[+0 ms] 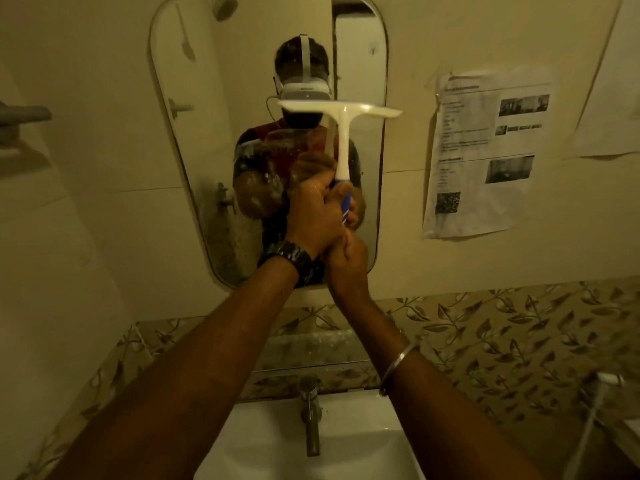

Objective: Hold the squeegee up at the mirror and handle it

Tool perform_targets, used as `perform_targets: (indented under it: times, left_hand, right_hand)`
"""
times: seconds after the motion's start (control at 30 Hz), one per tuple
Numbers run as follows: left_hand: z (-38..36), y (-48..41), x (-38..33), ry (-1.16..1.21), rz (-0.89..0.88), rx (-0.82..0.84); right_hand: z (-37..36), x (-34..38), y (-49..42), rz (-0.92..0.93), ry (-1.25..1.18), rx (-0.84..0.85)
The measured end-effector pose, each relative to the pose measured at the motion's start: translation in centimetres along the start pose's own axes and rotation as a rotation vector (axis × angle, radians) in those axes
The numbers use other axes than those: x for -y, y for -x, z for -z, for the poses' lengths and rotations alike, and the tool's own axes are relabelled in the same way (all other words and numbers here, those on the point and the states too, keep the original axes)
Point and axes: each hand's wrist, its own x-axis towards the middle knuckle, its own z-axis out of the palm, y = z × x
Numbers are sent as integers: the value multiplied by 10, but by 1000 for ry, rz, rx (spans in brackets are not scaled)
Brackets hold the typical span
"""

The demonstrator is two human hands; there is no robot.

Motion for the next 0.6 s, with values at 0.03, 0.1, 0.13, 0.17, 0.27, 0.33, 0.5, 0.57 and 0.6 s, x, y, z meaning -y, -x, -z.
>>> perform_targets:
  times: [0.03,0.1,0.13,0.17,0.27,0.33,0.5,0.57,0.6]
  left_hand:
    - [-1,-9,-7,-8,-12,-7]
    - [-3,-23,-14,-21,-29,-13]
    - [-4,-27,-14,-24,-35,-7]
    - [-4,-28,-12,-25,-33,5]
    - [-4,-18,6,-17,6,32]
    - [-2,-8,24,-36,26,38]
    - [6,16,56,-108,75,26]
    - [8,27,64,-102,111,32]
    - [9,32,66,-102,122,35]
  right_hand:
    - [0,6,-10,9,-2,-5]
    - [-2,10,-26,21,-3,-12]
    - [-4,10,-29,16,-6,-13]
    - [-6,7,-31,-1,-13,-17]
    - [-13,-10,-22,-66,-34,-30]
    - [-18,-24,-8,-102,-39,-30]
    - [-26,-48,23,-182,-40,-21]
    - [-26,-54,34,-197,-39,-3]
    - [-25,-56,40,-206,-31,10]
